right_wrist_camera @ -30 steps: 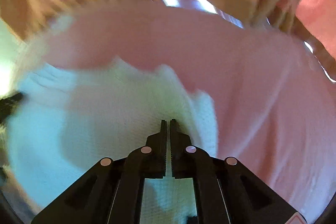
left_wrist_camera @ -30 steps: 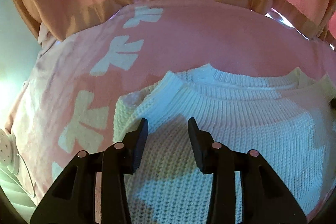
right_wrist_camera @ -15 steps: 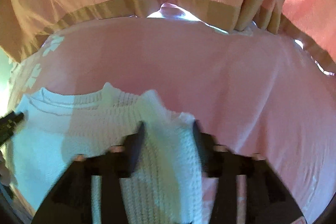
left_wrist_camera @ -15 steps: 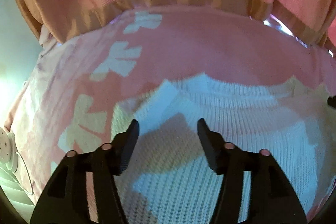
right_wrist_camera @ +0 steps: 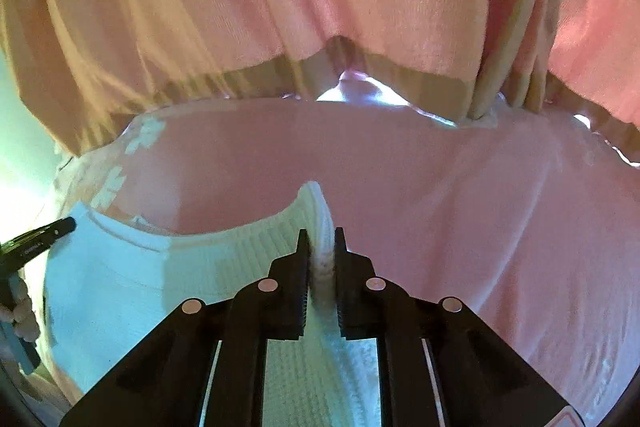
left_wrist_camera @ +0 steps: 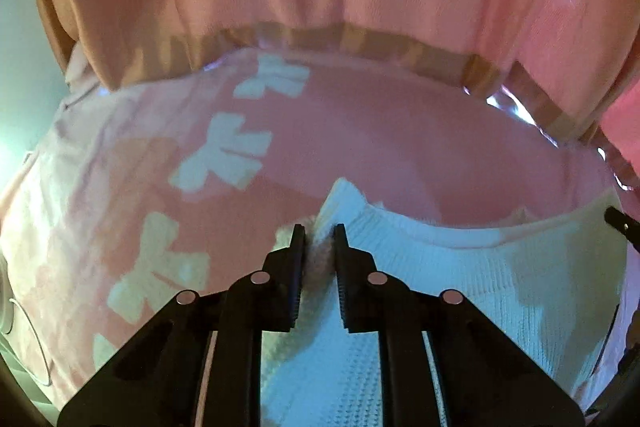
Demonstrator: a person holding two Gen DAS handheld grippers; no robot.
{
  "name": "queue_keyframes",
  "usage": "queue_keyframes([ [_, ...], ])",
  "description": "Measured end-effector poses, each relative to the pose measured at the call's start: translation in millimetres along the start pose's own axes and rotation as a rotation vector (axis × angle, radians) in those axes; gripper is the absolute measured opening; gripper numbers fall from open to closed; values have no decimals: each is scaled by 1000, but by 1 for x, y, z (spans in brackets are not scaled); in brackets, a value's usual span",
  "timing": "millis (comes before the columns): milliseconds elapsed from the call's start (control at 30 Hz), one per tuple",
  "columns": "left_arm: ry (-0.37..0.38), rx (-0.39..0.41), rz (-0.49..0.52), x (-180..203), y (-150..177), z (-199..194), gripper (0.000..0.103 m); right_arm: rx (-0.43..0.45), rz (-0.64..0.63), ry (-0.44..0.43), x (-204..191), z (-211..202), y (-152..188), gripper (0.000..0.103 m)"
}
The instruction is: Fold small clothes
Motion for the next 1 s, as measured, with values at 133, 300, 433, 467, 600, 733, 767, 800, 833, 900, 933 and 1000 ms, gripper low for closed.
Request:
queue_keyframes([
  [133,-77,-136,14,-3,1,50,18,-210,22,83,19,69,14,13],
  [300,-103,-68,58,5,9,22,31,-34,-28,76,-1,3,7,21],
  [433,-96,29,77,12,24,-11,49,-64,-88,-50,-29,-13,28,19],
  [467,-95,32,87,14,27,-12,49,-105,-109,-74,-38,-4,35,18],
  [600,-97,-3,122,22,45,-11,49,-276,-186,64,-55,51,58,13],
  [733,-102,-6,125,20,56,-14,49,-223,-154,7,-64,34,56,13],
  [767,-106,-1,123,19,58,-15,49,-201,-163,-30,-73,23,57,13],
  [800,-109,2,121,18,59,-17,49,-185,-186,-60,-85,17,60,13],
  [833,-109,3,118,16,60,-18,50,-180,-208,-73,-93,15,60,13],
  [900,-109,0,110,12,63,-19,51,-191,-264,-78,-113,21,63,13],
  [933,-114,-3,101,9,64,-20,54,-211,-287,-67,-122,28,65,13],
  [1000,-111,-8,87,3,67,-21,62,-226,-287,-60,-133,34,68,13],
])
Point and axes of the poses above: each gripper's, at about its wrist camera, not at the fingertips, and z roughly the way its jaws point, x to its right, y to its underside, the point moved 2 cm from there along z, roughly the way its jaws point, and after that the axes turned 12 degrees about -x, right-handed, at the moved point
